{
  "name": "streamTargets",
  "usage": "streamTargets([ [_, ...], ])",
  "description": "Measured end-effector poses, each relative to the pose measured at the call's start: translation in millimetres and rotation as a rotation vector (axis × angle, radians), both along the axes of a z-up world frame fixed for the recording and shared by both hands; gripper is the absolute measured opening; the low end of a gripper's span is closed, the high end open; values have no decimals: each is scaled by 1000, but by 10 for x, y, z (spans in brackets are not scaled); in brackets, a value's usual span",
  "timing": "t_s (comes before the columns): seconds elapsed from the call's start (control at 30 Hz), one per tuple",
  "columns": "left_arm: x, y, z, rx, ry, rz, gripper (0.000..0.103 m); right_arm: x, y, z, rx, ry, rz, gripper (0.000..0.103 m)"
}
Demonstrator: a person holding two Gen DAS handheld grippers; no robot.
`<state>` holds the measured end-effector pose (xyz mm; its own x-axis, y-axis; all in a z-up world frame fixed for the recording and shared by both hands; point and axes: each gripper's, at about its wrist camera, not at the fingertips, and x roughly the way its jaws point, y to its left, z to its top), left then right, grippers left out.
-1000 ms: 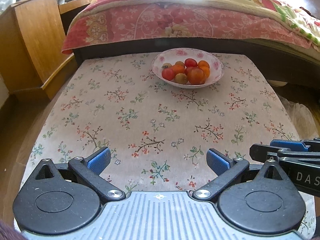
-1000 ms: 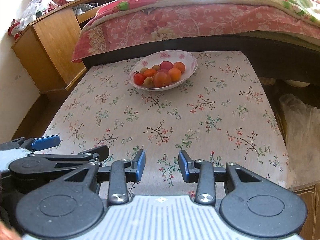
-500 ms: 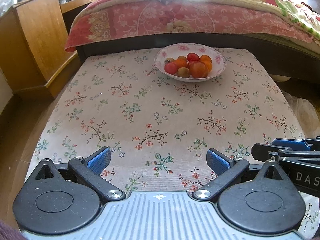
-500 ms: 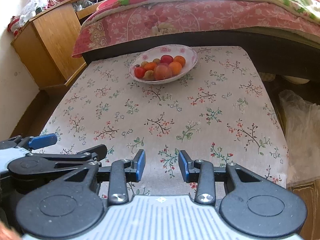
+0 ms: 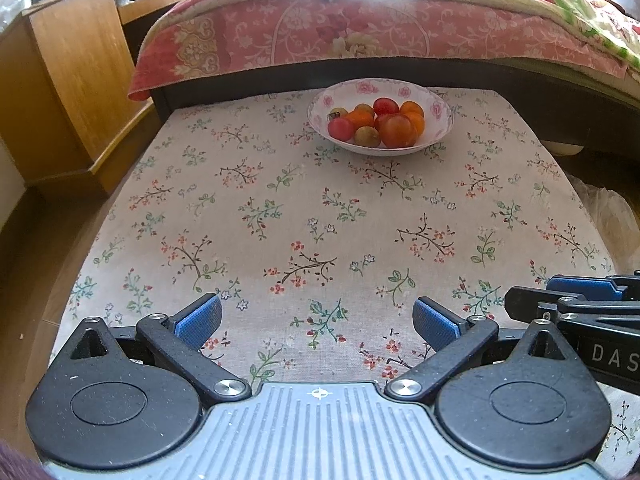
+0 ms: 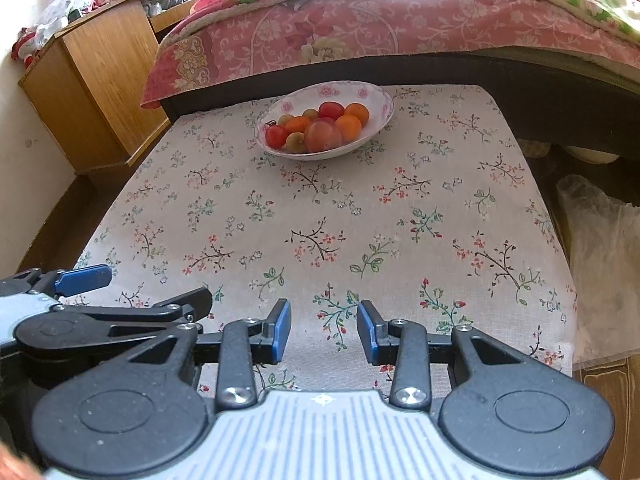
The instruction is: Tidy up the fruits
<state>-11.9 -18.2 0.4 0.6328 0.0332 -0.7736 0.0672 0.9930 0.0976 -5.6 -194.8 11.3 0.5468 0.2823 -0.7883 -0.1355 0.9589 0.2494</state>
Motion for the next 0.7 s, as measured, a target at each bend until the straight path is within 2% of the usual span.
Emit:
streamTargets([
  [0.7,6,-18,-14,19,0,-1,103,21,9,-31,-2,7,0,39],
])
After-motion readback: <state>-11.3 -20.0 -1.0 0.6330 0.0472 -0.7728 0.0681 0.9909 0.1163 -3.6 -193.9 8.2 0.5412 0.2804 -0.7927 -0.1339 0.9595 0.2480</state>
